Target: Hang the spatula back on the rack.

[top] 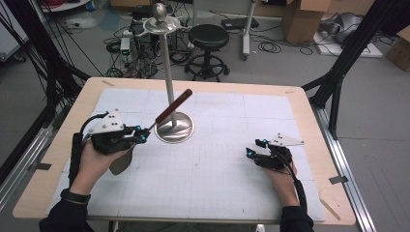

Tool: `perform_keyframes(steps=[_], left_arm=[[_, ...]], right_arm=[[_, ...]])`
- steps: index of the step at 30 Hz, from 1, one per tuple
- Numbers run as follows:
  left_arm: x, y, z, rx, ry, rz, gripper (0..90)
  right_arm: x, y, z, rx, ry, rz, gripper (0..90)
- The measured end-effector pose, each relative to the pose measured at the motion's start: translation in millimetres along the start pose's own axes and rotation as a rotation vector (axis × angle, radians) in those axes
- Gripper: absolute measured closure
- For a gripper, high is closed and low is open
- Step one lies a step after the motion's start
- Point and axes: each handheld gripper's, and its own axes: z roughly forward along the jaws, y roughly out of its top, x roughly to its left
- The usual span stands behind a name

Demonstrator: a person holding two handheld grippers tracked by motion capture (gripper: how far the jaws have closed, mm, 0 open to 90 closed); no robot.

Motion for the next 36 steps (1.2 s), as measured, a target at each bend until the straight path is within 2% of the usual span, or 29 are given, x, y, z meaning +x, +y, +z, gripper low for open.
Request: perform_keyframes(steps=[8, 10, 12, 16, 20, 26, 36], left_arm=[[7.0, 3.9, -24.8, -0.192, 0.084, -0.041, 84.4], [11.5, 4.5, -29.9, -0.212, 0.088, -0.051, 84.3], [15.1, 4.9, -35.2, -0.245, 0.116, -0.06, 84.4], [23.6, 5.1, -45.0, -0.331, 0.144, -0.101, 84.4], [31.7, 6.0, -51.0, -0.383, 0.154, -0.131, 84.3], [37.6, 7.3, -51.2, -0.408, 0.162, -0.142, 84.3], [46.6, 13.4, -40.5, -0.405, 0.155, -0.129, 84.4]], right_arm=[[-0.2, 0.0, 0.1, -0.002, -0.001, -0.001, 42.5], [0.1, 0.0, -0.1, 0.002, 0.002, 0.003, 42.4], [-0.2, 0.0, -0.1, -0.001, 0.0, 0.002, 42.4], [-0.2, 0.0, -0.1, -0.001, 0.0, 0.002, 42.4], [-0.2, 0.0, 0.0, -0.002, 0.002, 0.002, 42.4], [-0.3, 0.0, -0.1, -0.002, 0.002, 0.003, 42.4], [0.0, 0.0, 0.0, 0.0, 0.002, 0.004, 42.4]])
